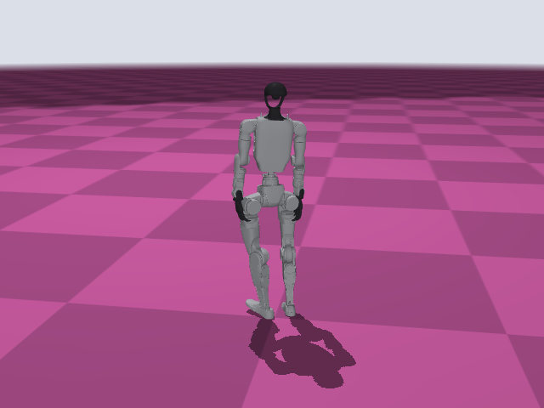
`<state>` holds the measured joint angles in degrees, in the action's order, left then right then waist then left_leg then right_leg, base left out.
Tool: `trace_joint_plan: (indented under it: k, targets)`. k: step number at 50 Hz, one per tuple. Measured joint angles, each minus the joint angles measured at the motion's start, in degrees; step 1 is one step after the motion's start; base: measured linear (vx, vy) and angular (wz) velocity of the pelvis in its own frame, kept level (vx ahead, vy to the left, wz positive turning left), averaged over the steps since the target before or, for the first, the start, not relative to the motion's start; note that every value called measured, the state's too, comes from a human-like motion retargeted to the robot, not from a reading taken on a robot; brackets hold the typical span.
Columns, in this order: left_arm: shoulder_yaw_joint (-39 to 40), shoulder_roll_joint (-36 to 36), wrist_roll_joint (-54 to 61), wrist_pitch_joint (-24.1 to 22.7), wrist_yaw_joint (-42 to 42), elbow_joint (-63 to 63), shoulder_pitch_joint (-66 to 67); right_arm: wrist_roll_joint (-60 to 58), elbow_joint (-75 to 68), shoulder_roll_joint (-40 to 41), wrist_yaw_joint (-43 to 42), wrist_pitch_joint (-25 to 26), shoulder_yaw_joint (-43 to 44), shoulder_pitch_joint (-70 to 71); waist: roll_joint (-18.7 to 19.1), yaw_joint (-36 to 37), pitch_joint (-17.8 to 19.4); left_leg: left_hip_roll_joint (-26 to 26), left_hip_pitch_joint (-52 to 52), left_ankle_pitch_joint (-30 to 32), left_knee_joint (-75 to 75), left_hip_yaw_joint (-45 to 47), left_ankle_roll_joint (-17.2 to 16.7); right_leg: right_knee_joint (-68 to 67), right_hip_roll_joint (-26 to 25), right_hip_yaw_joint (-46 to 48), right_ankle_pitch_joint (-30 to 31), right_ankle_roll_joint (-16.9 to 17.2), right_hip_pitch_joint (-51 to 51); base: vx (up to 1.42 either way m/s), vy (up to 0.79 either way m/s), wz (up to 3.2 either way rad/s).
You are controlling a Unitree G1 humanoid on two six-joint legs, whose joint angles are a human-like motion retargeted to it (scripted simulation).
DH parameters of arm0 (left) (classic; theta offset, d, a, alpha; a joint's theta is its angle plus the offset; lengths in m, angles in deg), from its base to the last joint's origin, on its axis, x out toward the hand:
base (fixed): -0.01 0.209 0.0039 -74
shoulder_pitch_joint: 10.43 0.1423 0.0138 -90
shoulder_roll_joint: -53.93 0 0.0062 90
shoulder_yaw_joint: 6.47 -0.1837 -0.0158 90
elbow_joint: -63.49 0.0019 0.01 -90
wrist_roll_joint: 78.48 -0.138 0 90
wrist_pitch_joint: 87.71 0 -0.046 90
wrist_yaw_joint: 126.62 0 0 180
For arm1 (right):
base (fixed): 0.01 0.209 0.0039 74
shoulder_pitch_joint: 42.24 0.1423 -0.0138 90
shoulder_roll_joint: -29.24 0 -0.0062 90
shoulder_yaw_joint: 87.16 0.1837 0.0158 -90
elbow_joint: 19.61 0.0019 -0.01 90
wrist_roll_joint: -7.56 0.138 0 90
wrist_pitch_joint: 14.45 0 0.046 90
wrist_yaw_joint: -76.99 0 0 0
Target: In place motions
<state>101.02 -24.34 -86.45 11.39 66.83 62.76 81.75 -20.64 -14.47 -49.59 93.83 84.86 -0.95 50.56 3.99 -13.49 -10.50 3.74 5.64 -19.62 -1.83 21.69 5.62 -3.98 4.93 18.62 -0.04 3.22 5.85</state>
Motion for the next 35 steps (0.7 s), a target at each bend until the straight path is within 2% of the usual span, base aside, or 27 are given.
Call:
trace_joint_plan:
  k: [35]
  targets:
    - [-1.9, 0.6, -1.6, 0.0, 0.9, 1.3, -1.2, -1.6, -0.1, 0.0, 0.4, 0.4, -0.8, 0.0, -0.2, -0.1, -0.1, 0.5, -0.1, -1.1, 0.1, 0.4, 0.1, -0.3, 0.4, -0.5, 0.1, 0.5, 0.5, 0.0, 0.0, -0.01]
